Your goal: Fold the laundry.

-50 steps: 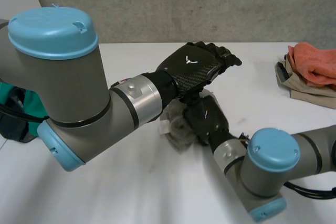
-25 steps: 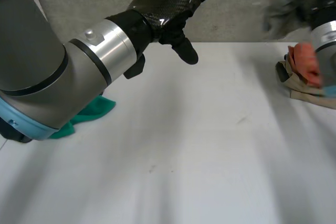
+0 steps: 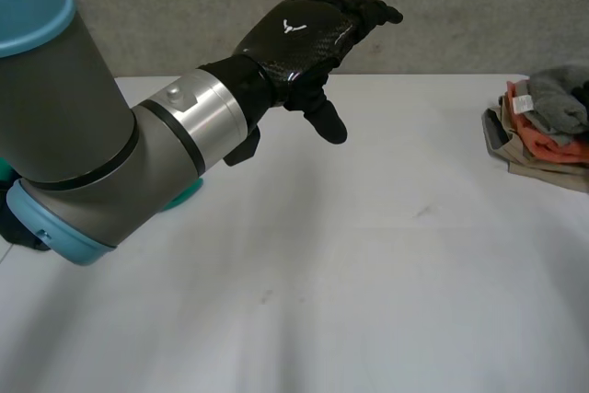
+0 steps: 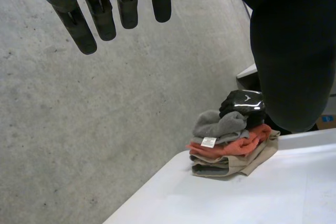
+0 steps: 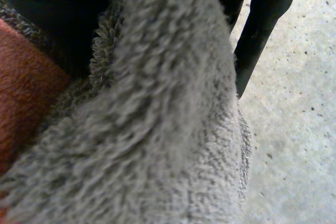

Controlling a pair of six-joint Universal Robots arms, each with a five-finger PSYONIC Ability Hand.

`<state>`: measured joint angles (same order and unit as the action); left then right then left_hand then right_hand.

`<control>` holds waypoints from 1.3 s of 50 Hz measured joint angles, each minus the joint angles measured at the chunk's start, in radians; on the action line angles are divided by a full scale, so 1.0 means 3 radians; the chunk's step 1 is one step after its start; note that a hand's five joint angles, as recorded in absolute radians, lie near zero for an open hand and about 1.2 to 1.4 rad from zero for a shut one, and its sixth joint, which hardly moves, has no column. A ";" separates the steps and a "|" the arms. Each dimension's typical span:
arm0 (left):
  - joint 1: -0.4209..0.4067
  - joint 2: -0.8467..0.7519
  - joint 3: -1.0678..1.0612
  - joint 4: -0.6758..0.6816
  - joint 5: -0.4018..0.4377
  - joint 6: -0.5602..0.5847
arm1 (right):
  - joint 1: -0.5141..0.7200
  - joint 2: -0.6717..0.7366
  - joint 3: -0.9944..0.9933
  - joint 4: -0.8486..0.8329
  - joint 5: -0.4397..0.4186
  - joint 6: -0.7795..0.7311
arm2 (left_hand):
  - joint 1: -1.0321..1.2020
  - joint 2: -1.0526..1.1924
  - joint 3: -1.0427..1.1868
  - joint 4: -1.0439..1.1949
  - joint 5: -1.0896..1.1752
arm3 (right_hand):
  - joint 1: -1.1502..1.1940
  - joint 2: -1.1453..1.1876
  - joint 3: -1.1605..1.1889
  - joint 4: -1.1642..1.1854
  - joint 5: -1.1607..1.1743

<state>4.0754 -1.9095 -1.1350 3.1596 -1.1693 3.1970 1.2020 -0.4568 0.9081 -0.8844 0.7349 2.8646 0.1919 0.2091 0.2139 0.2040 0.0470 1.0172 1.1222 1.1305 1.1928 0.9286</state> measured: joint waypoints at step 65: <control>0.2204 -0.1032 0.0151 0.0501 -0.0978 0.2175 | 0.1741 -0.2779 0.2923 0.1228 0.1463 -0.1284 | 0.0106 0.0078 0.0061 0.0074 0.0054 | -0.2641 -0.3026 -0.3081 -0.3288 -0.2953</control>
<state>4.7365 -2.2193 -1.0897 3.3099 -1.4627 3.8496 1.7244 -1.2906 1.7848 -0.5161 1.1739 2.4794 0.2237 0.2326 0.2322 0.2262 0.0630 0.2248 0.2144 0.2063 0.2063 0.0427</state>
